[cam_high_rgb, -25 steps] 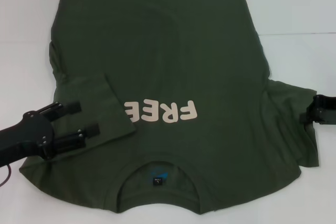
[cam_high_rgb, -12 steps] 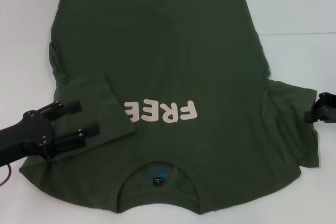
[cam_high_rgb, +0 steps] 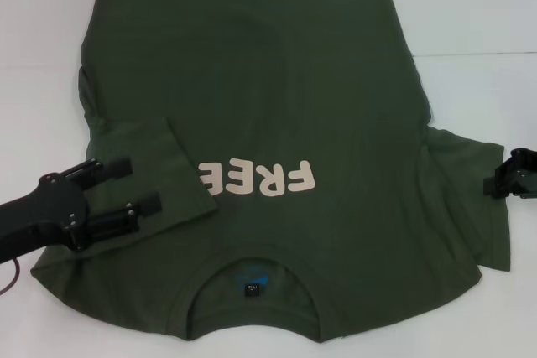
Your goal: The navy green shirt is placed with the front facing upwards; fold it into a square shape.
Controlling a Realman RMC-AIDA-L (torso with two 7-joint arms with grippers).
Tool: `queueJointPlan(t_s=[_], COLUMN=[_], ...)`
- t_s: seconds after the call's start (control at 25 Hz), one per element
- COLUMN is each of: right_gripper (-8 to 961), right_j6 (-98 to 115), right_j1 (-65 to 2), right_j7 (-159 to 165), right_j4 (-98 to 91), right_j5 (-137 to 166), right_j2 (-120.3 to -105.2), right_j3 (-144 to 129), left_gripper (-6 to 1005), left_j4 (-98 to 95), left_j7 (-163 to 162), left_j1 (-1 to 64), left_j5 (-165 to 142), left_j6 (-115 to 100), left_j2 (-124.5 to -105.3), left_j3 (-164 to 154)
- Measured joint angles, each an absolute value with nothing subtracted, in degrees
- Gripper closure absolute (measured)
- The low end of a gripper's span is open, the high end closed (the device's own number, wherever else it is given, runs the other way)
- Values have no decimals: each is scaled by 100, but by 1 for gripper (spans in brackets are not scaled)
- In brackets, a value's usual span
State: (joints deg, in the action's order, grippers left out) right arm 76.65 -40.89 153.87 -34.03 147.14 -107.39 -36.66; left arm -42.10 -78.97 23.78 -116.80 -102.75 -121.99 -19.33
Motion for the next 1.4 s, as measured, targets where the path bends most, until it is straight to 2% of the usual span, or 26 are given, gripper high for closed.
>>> queueJointPlan(t_s=[0.24,0.64,0.84,1.08,1.4], right_gripper=[776,599,354,309,307], right_j6=[7730,7927,8096,8144,8119], right_j1=[-4090,-4057,-3917,-3820,-3790], right_j7=[15322,15278,15293,15285,15267], right_j4=[-3418,-3578,-3671,-3704,-3683], right_j5=[14717,14757,14803,14809,14810], right_j2=[-10680,-10654,-10604,-10596,-10648], right_j3=[-3650,-3730,-3707,-3700,-3704], left_gripper=[95,95,95,95,95], left_j4=[-4210,-4202,-4201,-4201,-4201], left_j7=[-7901,-7910,-7910,-7910,-7910], left_j1=[2382,2399,2400,2399,2399], left_j5=[-11680,-11681,-11681,-11681,-11681], left_j6=[-10275,-10261,-10275,-10295,-10303], left_j2=[-12198,-12198,-12198,-12192,-12192], left_j3=[-1933,-1921,-1905,-1899,-1898])
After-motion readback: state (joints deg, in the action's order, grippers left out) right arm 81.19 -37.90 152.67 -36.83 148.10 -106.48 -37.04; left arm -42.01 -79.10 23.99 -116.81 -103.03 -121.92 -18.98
